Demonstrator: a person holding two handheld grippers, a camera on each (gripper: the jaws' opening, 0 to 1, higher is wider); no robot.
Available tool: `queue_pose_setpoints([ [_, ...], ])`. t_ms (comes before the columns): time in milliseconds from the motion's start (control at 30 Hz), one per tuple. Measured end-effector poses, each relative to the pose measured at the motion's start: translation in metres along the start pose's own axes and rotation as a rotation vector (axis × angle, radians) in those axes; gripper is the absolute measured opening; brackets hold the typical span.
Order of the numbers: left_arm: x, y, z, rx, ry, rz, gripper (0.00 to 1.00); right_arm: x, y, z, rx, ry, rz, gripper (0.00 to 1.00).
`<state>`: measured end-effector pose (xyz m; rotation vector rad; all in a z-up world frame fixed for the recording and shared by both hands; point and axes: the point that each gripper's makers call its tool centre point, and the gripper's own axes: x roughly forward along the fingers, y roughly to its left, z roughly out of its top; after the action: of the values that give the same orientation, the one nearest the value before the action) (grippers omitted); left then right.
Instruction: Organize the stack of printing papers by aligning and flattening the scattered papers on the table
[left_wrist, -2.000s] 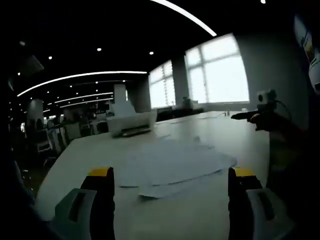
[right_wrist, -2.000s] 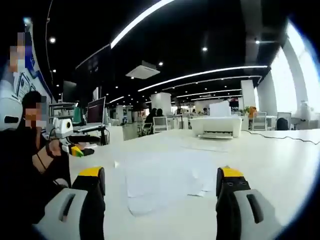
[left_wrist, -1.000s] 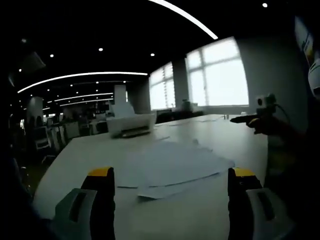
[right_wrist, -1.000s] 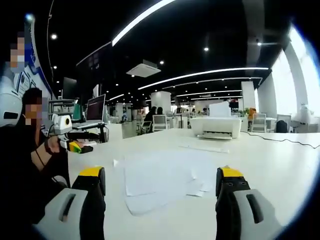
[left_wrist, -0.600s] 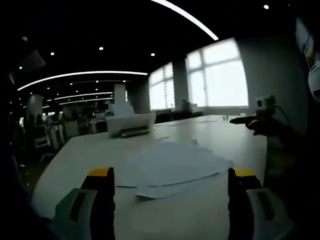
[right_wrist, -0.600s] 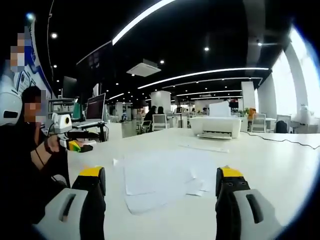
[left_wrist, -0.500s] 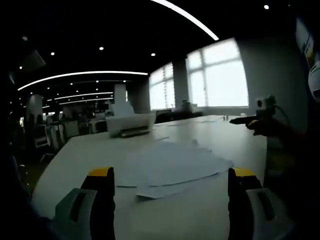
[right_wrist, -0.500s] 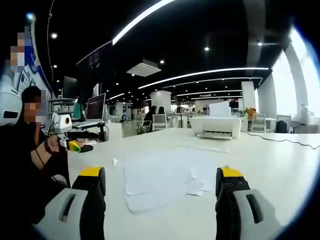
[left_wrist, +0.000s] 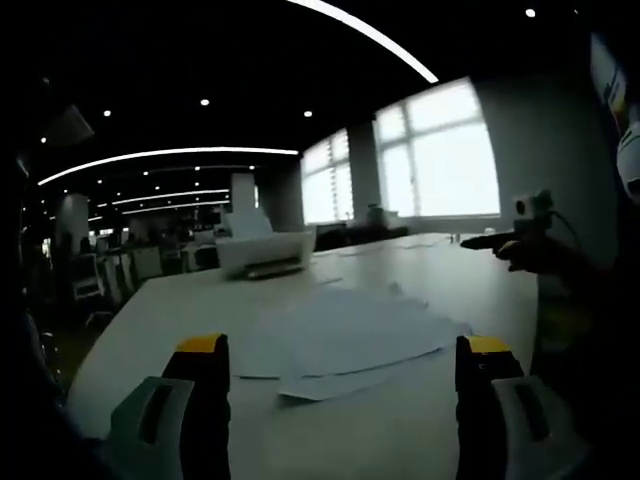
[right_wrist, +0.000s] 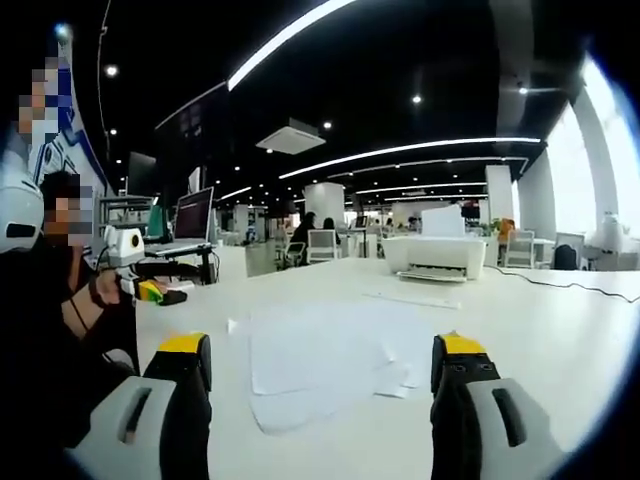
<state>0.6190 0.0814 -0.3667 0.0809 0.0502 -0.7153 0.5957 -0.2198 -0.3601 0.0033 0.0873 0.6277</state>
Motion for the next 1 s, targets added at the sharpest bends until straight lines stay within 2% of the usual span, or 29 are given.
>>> queue_pose_setpoints([
  [1000, 0.001, -0.003, 0.003, 0.005, 0.001, -0.013, 0.96, 0.022, 0.011, 0.004, -0.021, 0.005, 0.038, 0.85],
])
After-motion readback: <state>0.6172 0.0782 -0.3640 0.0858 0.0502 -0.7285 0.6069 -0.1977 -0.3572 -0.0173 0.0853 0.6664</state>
